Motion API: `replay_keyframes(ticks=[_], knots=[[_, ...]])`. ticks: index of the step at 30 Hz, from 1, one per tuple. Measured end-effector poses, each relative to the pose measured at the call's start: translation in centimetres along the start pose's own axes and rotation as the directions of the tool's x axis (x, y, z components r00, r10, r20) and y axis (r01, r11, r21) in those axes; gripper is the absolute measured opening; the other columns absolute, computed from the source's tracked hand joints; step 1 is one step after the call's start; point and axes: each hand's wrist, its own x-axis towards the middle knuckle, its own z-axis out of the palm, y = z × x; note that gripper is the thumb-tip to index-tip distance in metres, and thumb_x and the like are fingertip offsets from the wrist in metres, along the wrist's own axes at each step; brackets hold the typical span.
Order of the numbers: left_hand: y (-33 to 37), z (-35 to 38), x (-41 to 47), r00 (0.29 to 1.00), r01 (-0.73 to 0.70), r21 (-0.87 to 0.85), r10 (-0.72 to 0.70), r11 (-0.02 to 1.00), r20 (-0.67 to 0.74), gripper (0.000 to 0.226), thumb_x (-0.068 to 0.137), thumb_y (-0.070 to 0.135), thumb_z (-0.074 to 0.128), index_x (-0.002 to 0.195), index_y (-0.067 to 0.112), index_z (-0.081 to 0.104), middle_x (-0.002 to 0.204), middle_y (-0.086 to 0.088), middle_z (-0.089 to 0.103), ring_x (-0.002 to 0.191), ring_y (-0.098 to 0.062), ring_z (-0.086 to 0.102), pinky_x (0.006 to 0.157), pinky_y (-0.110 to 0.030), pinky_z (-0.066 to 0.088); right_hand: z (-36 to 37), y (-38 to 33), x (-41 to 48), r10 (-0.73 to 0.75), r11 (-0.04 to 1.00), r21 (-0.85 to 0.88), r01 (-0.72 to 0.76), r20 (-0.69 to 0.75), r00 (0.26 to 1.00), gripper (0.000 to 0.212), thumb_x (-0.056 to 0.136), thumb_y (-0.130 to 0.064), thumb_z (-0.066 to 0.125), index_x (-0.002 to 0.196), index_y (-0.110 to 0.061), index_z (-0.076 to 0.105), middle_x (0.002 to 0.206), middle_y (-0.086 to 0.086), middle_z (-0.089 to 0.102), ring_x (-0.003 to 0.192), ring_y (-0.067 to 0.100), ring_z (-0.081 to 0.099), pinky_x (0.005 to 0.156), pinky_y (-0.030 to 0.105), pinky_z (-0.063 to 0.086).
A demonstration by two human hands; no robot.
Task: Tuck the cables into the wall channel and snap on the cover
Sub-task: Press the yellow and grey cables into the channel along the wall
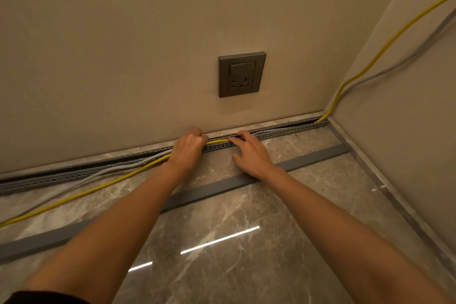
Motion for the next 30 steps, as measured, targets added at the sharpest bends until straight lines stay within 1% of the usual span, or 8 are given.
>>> replay_keyframes(ticks=[4, 7, 9, 12, 14, 16, 21, 30], knots=[[1.5, -0.1, -0.5, 0.998, -0.002, 0.034, 0.004, 0.999, -0.056, 0.024, 0.090, 0.005, 0.054, 0.114, 0.000, 0.057, 0.108, -0.021, 0.058, 0.096, -0.036, 0.060, 0.076, -0.040, 0.049, 0.0, -0.4, 0.3, 0.019, 1.000, 0.003, -0.019, -0.011, 1.000, 0.049, 0.088, -0.018, 0.054, 0.136, -0.010, 0.048, 0.140, 0.012, 0.039, 0.125, 0.032, 0.045, 0.111, 0.037, 0.035], [1.9, 0.1, -0.3, 0.998, -0.036, 0.078, 0.040, 0.996, -0.046, 0.033, 0.040, 0.006, 0.091, 0.064, 0.005, 0.068, 0.058, -0.013, 0.063, 0.048, -0.028, 0.063, 0.036, -0.024, 0.046, -0.3, -0.6, 1.0, 0.046, 0.999, 0.028, -0.046, 0.006, 0.999, 0.044, 0.088, -0.018, 0.055, 0.131, -0.008, 0.054, 0.136, 0.014, 0.040, 0.126, 0.031, 0.044, 0.110, 0.036, 0.035], [1.5, 0.9, 0.1, 0.999, 0.004, -0.010, -0.004, 1.000, -0.033, 0.034, 0.030, 0.006, 0.092, 0.051, 0.007, 0.065, 0.048, -0.010, 0.060, 0.039, -0.026, 0.060, 0.029, -0.020, 0.041, -0.5, -0.7, 1.3, 0.060, 0.997, 0.047, -0.061, 0.015, 0.998, 0.042, 0.088, -0.018, 0.055, 0.129, -0.008, 0.056, 0.135, 0.014, 0.040, 0.127, 0.030, 0.042, 0.109, 0.036, 0.036], [1.9, 0.4, -0.3, 1.000, -0.004, -0.019, 0.004, 1.000, -0.005, 0.009, 0.066, 0.000, 0.076, 0.069, -0.006, 0.069, 0.074, -0.023, 0.066, 0.069, -0.037, 0.067, 0.052, -0.035, 0.053, -0.7, -0.6, 1.4, 0.046, 0.998, 0.048, -0.048, 0.053, 0.998, 0.046, 0.088, -0.019, 0.055, 0.132, -0.010, 0.053, 0.136, 0.013, 0.038, 0.129, 0.029, 0.038, 0.111, 0.035, 0.033], [2.1, 0.7, 0.3, 0.998, 0.060, -0.018, -0.060, 0.998, -0.024, 0.021, 0.089, 0.005, 0.051, 0.097, -0.006, 0.067, 0.107, -0.022, 0.062, 0.102, -0.037, 0.058, 0.082, -0.042, 0.047, -0.9, -0.2, 1.2, 0.016, 0.998, 0.059, -0.022, 0.093, 0.996, 0.048, 0.088, -0.017, 0.055, 0.135, -0.010, 0.049, 0.139, 0.012, 0.035, 0.131, 0.028, 0.036, 0.112, 0.034, 0.032], [2.2, 1.0, 0.6, 0.996, 0.088, 0.007, -0.088, 0.996, 0.005, 0.029, 0.095, 0.009, 0.041, 0.110, -0.003, 0.063, 0.120, -0.017, 0.056, 0.114, -0.033, 0.051, 0.092, -0.041, 0.039, -1.1, 0.8, 0.8, -0.001, 0.999, 0.054, -0.003, 0.080, 0.997, 0.047, 0.089, -0.013, 0.054, 0.135, -0.007, 0.048, 0.139, 0.011, 0.037, 0.130, 0.027, 0.038, 0.111, 0.035, 0.035], [2.5, 1.1, 0.5, 0.998, 0.055, 0.080, -0.056, 0.995, 0.011, 0.028, 0.092, 0.000, 0.045, 0.117, -0.002, 0.055, 0.124, -0.018, 0.054, 0.116, -0.033, 0.049, 0.094, -0.039, 0.042, -2.0, 3.5, 0.4, 0.043, 0.990, -0.135, -0.042, 0.007, 0.999, 0.040, 0.088, -0.010, 0.051, 0.128, -0.004, 0.052, 0.131, 0.012, 0.046, 0.122, 0.028, 0.045, 0.104, 0.035, 0.034], [2.2, 0.5, 1.5, 0.997, 0.061, 0.029, -0.063, 0.998, 0.053, 0.018, 0.092, 0.001, 0.049, 0.105, 0.002, 0.061, 0.114, -0.019, 0.062, 0.104, -0.035, 0.059, 0.082, -0.041, 0.047, -1.3, 2.0, 1.6, 0.131, 0.973, -0.189, -0.131, -0.013, 0.991, 0.032, 0.096, -0.017, 0.046, 0.125, -0.012, 0.057, 0.132, 0.013, 0.053, 0.127, 0.030, 0.045, 0.118, 0.050, 0.017]])
